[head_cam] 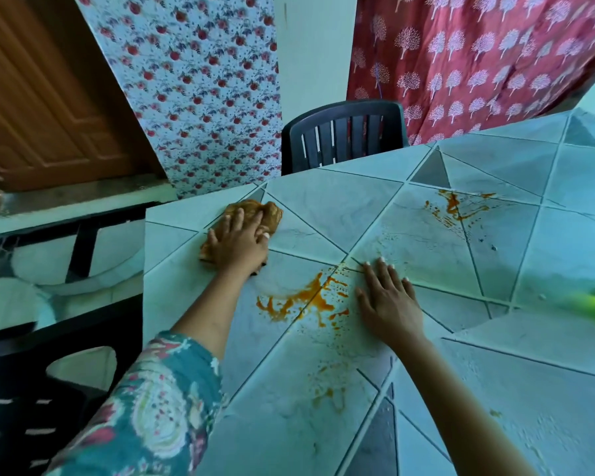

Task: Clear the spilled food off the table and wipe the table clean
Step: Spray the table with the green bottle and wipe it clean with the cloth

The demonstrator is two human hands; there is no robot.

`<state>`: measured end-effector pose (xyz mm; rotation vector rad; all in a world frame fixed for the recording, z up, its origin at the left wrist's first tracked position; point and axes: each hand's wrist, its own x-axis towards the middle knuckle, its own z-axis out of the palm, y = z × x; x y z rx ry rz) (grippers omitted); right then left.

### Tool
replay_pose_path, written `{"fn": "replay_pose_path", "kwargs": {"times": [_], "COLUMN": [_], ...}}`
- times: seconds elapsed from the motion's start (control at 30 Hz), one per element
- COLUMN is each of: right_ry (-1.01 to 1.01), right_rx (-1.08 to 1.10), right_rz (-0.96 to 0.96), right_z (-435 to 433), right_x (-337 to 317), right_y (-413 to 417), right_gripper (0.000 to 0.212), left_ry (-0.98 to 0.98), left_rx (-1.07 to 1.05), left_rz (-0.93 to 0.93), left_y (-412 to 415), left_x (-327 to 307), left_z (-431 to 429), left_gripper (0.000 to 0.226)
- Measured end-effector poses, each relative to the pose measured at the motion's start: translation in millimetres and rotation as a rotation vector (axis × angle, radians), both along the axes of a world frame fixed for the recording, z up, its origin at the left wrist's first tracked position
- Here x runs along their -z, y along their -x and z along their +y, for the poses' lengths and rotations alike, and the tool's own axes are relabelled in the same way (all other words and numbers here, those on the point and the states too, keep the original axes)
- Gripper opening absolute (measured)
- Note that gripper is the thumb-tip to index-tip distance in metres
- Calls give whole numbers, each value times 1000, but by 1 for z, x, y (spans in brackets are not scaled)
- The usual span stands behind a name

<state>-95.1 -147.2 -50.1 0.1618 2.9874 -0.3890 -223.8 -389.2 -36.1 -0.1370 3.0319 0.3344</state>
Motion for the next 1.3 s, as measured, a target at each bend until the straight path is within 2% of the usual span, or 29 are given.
{"fn": "replay_pose_path", "kwargs": {"times": [0.13, 0.23, 0.37, 0.47, 0.53, 0.6, 0.7, 0.8, 0.87, 0.97, 1.07, 1.13, 1.2, 1.3], "right_ry": [-6, -14, 18, 33, 29, 31, 34, 49, 62, 70, 72, 77, 70, 71], "right_rx": [3, 13, 32, 16, 13, 23, 28, 21, 22, 37, 53, 58, 62, 62], "right_rz": [-11, -22, 3, 15, 24, 35, 48, 85, 103, 127, 145, 151, 158, 167], "right_z": [2, -5, -19, -30, -33, -33, -31, -31, -30, -32, -32, -32, -32, -33], "right_x": [-2, -2, -4, 0, 3, 5, 8, 11, 13, 15, 15, 15, 16, 17], "right_y": [-5, -9, -20, -33, -37, -37, -38, -40, -39, -41, -41, -40, -41, -41], "right_gripper": [58, 60, 72, 73, 72, 71, 71, 73, 70, 70, 69, 65, 65, 71], "left_ry": [-37, -41, 13, 19, -8, -21, -21, -8, 9, -6, -19, -22, -21, -22], "left_rx": [208, 300, 143, -35, -87, -57, 142, 233, 162, -51, -118, -50, 125, 287], "left_rz": [12, 57, 58, -23, -51, -27, 31, 86, 98, 42, 4, 25, 71, 92], "left_y": [-26, -72, -93, -58, -35, -30, -68, -124, -130, -87, -46, -53, -90, -143], "left_x": [0, 4, 3, -7, -9, -8, -1, 3, 6, 0, -3, -3, 0, 4], "left_z": [40, 17, -56, -91, -80, -53, -26, -48, -84, -129, -119, -95, -78, -96], "left_gripper": [51, 56, 63, 53, 51, 51, 52, 67, 66, 63, 52, 54, 69, 71]}}
